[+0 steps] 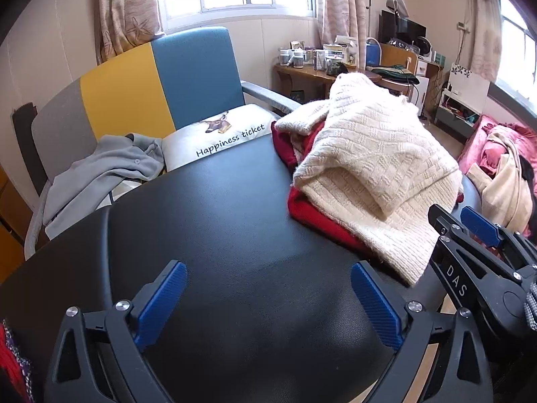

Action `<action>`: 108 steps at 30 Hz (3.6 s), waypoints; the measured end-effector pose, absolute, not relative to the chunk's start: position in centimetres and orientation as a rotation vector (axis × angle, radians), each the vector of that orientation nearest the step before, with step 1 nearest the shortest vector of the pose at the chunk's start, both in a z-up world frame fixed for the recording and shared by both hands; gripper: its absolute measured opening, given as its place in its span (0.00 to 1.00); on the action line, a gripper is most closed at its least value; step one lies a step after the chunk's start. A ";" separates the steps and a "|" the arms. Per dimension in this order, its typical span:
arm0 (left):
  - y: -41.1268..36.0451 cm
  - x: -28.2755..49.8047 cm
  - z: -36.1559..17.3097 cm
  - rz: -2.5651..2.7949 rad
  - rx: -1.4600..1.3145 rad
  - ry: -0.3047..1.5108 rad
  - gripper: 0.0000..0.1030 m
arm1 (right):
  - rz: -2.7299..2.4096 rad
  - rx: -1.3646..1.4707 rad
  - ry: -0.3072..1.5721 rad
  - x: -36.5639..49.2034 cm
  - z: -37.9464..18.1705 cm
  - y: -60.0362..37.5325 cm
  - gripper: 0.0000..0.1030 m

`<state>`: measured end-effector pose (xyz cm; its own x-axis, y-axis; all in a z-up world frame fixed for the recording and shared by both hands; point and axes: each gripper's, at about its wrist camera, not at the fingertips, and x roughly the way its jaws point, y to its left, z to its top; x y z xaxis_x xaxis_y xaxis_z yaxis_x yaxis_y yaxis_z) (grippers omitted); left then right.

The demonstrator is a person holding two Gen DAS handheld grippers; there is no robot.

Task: Fold clothes

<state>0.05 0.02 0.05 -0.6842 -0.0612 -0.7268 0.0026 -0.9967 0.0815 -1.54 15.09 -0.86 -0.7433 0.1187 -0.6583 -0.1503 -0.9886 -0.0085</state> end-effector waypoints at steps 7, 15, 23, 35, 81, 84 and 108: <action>0.0 -0.7 -0.6 -2.802 1.291 -0.112 0.96 | 2.775 -1.106 0.049 -2.0 -2.3 15.5 0.40; -1.3 0.0 -2.2 -2.834 1.305 -0.110 1.00 | 2.892 -1.161 0.137 -1.5 -4.3 16.6 0.40; -5.8 1.1 -9.3 -2.806 1.498 -0.012 1.00 | 3.065 -1.175 0.573 -4.3 -5.7 22.6 0.24; -10.4 1.9 -14.7 -2.658 1.577 0.075 1.00 | 2.844 -1.110 0.701 -19.8 -4.8 29.1 0.52; -7.8 4.3 -6.6 -2.971 1.345 -0.009 1.00 | 3.112 -1.771 0.643 4.4 -12.1 11.7 0.29; -5.7 1.2 -7.6 -2.966 1.379 -0.106 1.00 | 3.082 -1.751 0.652 4.0 -12.2 13.1 0.29; -9.1 -3.5 -8.7 -2.925 1.549 0.393 0.10 | 3.048 -1.463 0.173 -3.4 -11.0 17.6 0.29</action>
